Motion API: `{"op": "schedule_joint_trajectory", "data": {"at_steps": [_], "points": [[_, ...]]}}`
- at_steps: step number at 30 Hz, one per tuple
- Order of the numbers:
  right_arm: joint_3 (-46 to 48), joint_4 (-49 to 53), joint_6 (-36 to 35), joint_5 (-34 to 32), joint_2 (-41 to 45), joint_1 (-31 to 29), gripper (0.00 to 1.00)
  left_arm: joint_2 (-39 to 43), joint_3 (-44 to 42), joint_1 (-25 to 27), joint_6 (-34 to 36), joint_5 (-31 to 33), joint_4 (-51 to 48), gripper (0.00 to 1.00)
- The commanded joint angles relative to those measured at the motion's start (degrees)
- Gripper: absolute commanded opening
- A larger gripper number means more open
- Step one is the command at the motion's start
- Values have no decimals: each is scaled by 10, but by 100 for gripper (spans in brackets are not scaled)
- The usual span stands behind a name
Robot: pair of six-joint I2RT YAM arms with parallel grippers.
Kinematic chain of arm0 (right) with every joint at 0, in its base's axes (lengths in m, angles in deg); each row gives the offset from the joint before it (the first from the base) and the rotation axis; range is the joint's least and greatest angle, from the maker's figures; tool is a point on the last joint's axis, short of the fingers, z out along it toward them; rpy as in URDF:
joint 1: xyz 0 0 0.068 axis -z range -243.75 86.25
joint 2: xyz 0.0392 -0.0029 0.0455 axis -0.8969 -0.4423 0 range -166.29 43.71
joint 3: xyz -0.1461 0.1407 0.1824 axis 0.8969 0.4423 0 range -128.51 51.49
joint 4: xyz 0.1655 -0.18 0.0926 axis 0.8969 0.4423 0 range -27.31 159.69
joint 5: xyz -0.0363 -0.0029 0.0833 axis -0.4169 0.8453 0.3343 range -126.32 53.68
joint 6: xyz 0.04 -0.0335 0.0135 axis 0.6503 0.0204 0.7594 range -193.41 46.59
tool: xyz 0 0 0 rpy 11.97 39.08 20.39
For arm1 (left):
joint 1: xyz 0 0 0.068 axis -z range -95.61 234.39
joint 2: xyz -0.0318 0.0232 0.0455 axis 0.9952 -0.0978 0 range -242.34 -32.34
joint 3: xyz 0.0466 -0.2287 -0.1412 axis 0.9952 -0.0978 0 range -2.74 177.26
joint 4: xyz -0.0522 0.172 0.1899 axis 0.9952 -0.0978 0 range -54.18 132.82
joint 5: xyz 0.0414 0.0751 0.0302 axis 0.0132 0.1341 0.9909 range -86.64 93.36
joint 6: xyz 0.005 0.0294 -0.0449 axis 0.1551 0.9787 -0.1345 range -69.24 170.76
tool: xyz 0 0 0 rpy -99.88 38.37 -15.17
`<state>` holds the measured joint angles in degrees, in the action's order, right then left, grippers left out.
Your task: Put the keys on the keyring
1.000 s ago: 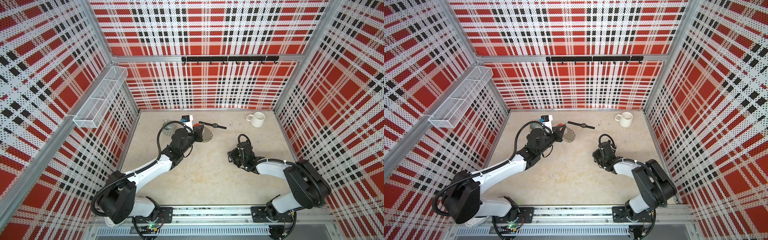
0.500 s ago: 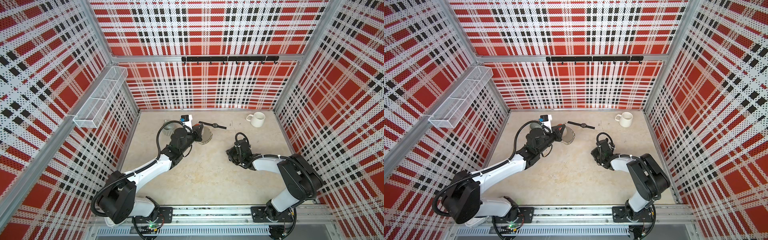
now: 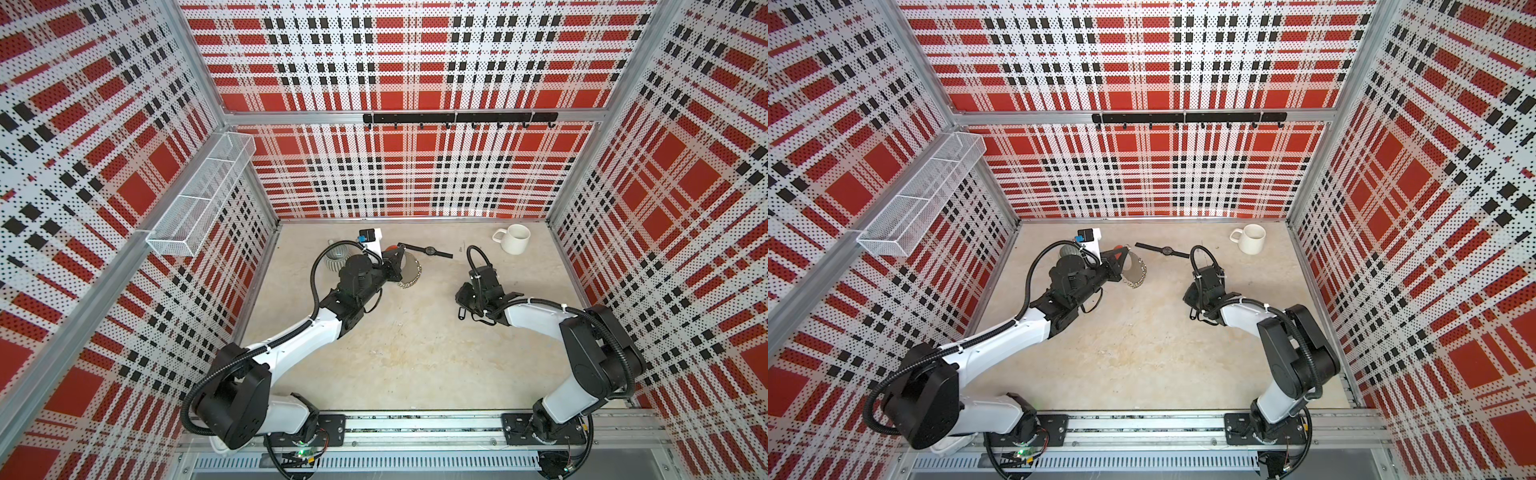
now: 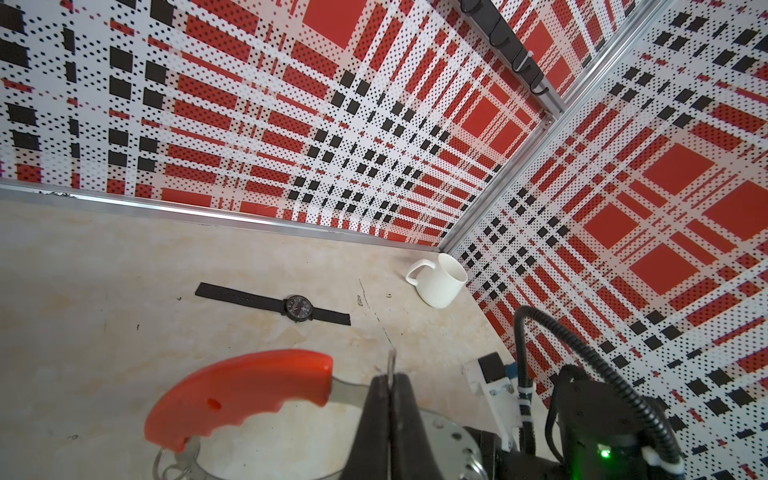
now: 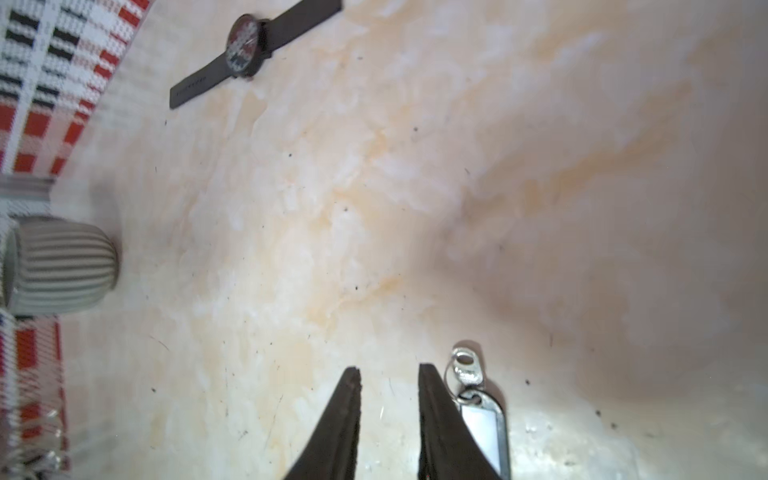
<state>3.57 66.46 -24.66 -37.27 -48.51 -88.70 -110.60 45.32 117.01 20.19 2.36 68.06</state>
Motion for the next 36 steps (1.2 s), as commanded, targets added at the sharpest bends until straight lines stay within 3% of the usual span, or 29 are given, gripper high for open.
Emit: {"op": "schedule_joint_trajectory", "data": {"at_steps": [1,5,9,23,36], "points": [[-18,73,-156,-51,15,-5,35,10,4,-2,2,-9,28,0],[-62,147,-216,-146,-11,-28,37,10,6,-2,3,-10,28,0],[-92,180,-249,-181,-40,-53,36,10,3,0,4,-8,28,0],[-132,203,-277,-163,-97,-70,26,14,-3,6,6,-9,28,0],[-140,205,-278,-155,-120,-70,26,15,-5,6,8,-15,28,0]]}}
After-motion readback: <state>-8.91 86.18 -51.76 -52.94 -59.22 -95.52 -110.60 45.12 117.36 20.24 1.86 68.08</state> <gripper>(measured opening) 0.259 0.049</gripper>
